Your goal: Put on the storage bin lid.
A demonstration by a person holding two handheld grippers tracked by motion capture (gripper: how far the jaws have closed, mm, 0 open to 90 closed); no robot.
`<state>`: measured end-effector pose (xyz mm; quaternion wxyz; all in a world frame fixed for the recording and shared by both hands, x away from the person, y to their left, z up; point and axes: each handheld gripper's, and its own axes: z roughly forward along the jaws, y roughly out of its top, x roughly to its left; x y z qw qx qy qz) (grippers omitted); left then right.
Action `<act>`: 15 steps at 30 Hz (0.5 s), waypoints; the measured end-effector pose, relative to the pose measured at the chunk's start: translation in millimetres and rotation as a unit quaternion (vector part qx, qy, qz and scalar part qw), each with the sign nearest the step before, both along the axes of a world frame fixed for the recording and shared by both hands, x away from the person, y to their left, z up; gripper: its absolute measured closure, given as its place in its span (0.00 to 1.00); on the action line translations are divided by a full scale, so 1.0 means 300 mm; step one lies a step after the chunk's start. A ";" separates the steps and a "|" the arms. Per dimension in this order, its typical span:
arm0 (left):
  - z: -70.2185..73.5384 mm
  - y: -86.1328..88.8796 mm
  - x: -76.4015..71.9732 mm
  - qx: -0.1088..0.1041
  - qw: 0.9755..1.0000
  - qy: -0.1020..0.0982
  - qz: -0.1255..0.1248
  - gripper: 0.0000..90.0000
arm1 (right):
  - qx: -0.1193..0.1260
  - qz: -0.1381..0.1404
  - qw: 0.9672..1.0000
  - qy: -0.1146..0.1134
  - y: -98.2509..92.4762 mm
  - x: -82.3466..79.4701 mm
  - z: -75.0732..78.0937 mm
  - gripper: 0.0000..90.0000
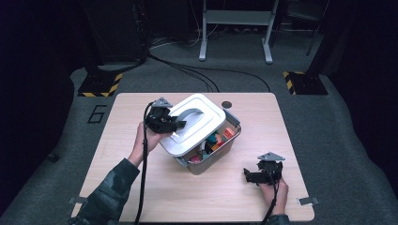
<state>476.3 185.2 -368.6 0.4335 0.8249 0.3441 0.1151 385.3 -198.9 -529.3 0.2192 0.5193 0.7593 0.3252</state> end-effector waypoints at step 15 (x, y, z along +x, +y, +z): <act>-0.062 -0.094 0.016 0.008 0.999 0.023 -0.031 0.74 | -0.001 0.004 1.000 0.001 -0.001 -0.001 0.000 0.00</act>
